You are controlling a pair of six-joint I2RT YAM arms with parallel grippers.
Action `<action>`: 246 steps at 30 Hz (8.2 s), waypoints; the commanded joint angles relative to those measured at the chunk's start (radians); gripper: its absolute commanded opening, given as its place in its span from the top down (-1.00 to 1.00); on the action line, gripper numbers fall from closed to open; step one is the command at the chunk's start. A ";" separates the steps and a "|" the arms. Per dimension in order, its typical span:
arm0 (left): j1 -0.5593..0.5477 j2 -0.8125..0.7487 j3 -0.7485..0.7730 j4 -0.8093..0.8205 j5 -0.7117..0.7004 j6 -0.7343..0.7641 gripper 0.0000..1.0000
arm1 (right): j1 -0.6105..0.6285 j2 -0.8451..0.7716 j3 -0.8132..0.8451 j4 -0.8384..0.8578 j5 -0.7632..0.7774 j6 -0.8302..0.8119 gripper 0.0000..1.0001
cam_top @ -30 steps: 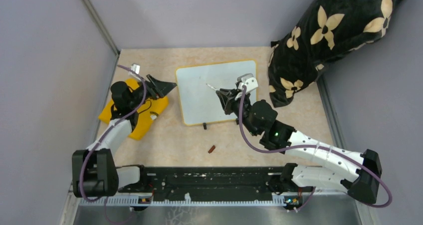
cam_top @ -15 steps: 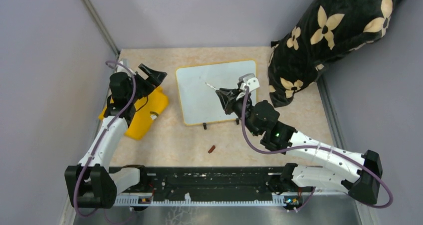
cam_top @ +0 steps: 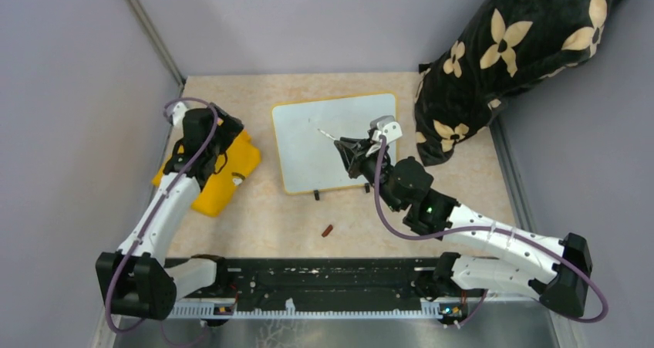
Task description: Write a sentence on the whiteboard
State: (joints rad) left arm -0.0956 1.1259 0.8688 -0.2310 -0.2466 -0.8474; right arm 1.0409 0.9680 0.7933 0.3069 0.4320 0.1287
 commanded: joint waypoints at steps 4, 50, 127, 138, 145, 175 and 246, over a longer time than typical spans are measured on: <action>-0.181 0.082 0.197 -0.187 -0.274 0.119 -0.98 | 0.005 -0.014 0.007 0.043 -0.007 -0.012 1.00; 0.054 -0.075 -0.458 0.929 0.675 0.318 -0.98 | 0.005 0.020 0.055 0.021 -0.030 0.015 1.00; 0.054 0.591 -0.399 1.512 1.279 0.198 0.60 | 0.007 0.256 0.124 0.059 -0.001 0.092 1.00; 0.047 0.604 -0.396 1.511 1.285 0.200 0.40 | 0.007 0.268 0.111 0.077 -0.024 0.104 1.00; 0.043 0.605 -0.394 1.467 1.284 0.228 0.33 | 0.007 0.256 0.093 0.083 -0.032 0.108 1.00; 0.030 0.581 -0.395 1.397 1.274 0.295 0.59 | 0.007 0.449 0.209 0.191 0.107 0.017 1.00; 0.030 0.570 -0.392 1.365 1.268 0.317 0.85 | -0.050 0.408 0.142 0.216 0.114 0.106 1.00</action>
State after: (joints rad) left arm -0.0620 1.7027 0.4782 1.1690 1.0370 -0.5598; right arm 0.9985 1.4406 0.9226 0.4641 0.5449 0.2222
